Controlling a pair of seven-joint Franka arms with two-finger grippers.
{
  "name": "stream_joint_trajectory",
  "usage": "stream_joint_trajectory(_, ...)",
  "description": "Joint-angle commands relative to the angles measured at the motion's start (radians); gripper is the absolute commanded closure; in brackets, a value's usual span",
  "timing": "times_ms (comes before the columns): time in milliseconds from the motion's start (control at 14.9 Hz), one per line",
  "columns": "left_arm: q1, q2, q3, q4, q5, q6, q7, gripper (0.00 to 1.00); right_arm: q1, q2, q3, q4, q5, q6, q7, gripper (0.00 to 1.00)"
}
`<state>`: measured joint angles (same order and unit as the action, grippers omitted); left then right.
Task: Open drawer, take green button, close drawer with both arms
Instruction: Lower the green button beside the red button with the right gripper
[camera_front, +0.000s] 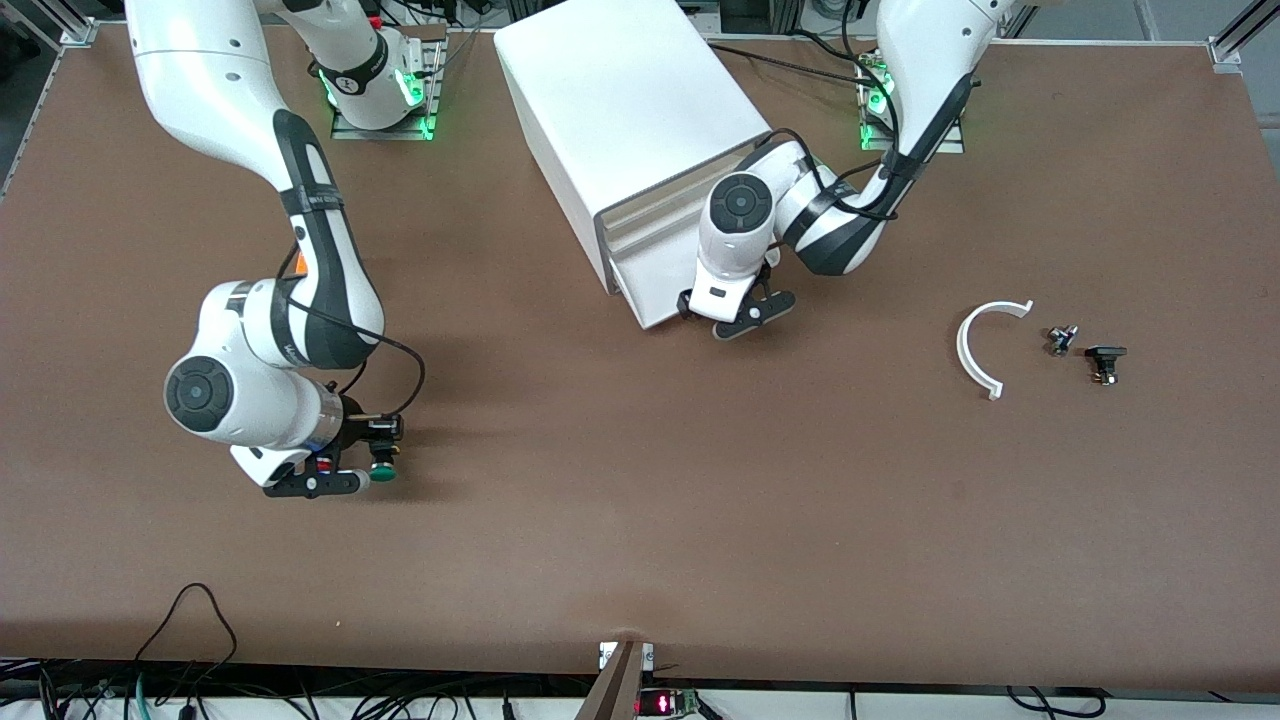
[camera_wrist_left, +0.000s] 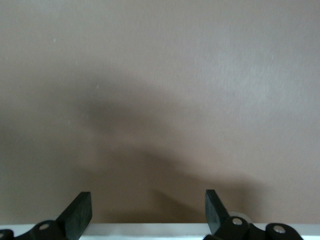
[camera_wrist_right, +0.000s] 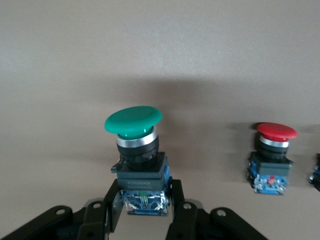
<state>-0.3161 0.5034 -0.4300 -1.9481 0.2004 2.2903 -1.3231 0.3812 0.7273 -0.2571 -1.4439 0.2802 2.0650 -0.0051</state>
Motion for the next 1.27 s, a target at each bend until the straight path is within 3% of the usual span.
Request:
stream_joint_trajectory(0,0.009,-0.019,-0.033,-0.018,-0.013,-0.038,-0.024,0.0,0.001,0.024,0.006,-0.061,0.025,0.113,-0.004,1.0)
stream_joint_trajectory(134,0.008,-0.019,-0.052,-0.018,-0.026,-0.054,-0.025,0.0,0.002,0.038,0.007,-0.096,0.025,0.179,-0.004,0.96)
stream_joint_trajectory(201,0.008,-0.019,-0.059,-0.018,-0.029,-0.058,-0.027,0.0,0.002,0.043,0.007,-0.096,0.025,0.182,-0.003,0.79)
stream_joint_trajectory(268,0.005,-0.017,-0.062,-0.018,-0.044,-0.063,-0.027,0.0,0.002,0.043,0.007,-0.093,0.025,0.182,-0.003,0.47)
stream_joint_trajectory(402,-0.006,-0.013,-0.067,-0.018,-0.059,-0.063,-0.027,0.0,0.001,0.038,0.007,-0.089,0.028,0.181,-0.004,0.0)
stream_joint_trajectory(669,-0.003,-0.011,-0.093,-0.029,-0.081,-0.064,-0.028,0.0,-0.022,0.003,-0.002,-0.064,0.069,0.172,-0.015,0.0)
stream_joint_trajectory(1205,-0.009,-0.008,-0.121,-0.029,-0.115,-0.1,-0.027,0.0,-0.131,-0.029,-0.037,-0.078,0.062,0.156,-0.174,0.0)
